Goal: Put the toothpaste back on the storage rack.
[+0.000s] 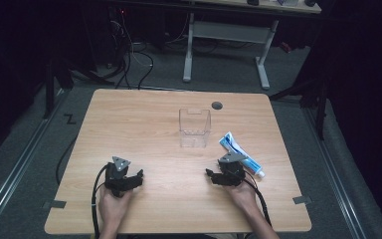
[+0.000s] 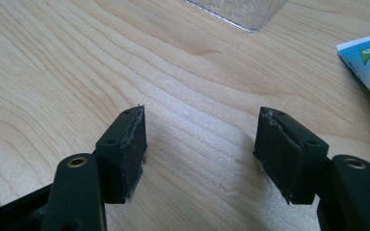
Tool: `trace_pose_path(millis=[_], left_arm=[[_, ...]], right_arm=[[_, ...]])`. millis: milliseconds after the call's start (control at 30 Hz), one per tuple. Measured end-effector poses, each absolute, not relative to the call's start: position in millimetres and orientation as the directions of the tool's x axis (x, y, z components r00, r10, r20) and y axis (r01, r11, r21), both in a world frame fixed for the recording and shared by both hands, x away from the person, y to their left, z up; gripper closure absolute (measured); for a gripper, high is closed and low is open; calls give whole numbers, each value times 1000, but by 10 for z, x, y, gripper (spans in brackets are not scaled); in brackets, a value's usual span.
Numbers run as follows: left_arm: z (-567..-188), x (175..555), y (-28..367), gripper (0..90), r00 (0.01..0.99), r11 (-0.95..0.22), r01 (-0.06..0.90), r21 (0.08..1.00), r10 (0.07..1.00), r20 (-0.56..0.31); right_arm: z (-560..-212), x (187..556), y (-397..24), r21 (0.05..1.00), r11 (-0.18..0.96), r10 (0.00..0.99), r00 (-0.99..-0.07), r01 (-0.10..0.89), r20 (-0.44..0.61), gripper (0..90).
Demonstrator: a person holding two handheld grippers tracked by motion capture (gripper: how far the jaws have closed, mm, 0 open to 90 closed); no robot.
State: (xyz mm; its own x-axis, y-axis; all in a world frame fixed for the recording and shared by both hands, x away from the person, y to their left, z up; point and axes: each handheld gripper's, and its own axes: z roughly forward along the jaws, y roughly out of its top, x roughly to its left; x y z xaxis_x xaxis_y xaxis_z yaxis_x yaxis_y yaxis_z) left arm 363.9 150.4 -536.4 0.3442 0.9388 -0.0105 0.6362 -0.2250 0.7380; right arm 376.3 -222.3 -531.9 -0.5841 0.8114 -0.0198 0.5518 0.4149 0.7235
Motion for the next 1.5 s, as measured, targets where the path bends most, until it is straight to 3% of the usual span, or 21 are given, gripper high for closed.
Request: trace_pose_path(millis=[100, 167, 600, 1033, 1100, 1333, 1500], left_arm=[[-5364, 3639, 1504, 245, 344, -225, 636, 738, 939, -10], [-5364, 3639, 1504, 245, 344, -225, 636, 738, 939, -11], [-5364, 3639, 1504, 245, 344, -225, 636, 738, 939, -11], [-5364, 3639, 1504, 245, 344, -225, 636, 738, 939, -10], [-5364, 3639, 1504, 245, 344, -225, 636, 738, 939, -10], [-5364, 3639, 1504, 245, 344, -225, 636, 738, 939, -11], [-5364, 3639, 1504, 245, 344, -225, 636, 738, 939, -11]], right_arm=[[-5312, 3750, -2227, 718, 416, 814, -581, 559, -19, 352], [-5313, 3726, -2245, 715, 404, 831, -555, 570, -28, 301], [-5227, 3599, -2362, 731, 400, 835, -548, 552, -43, 323], [-5210, 3388, -2567, 759, 348, 853, -522, 550, -13, 405], [-5219, 3365, -2621, 750, 345, 840, -542, 564, 21, 452], [-5199, 3306, -2719, 751, 316, 831, -551, 580, 76, 462], [-5103, 3281, -2849, 775, 235, 839, -525, 587, 143, 398]])
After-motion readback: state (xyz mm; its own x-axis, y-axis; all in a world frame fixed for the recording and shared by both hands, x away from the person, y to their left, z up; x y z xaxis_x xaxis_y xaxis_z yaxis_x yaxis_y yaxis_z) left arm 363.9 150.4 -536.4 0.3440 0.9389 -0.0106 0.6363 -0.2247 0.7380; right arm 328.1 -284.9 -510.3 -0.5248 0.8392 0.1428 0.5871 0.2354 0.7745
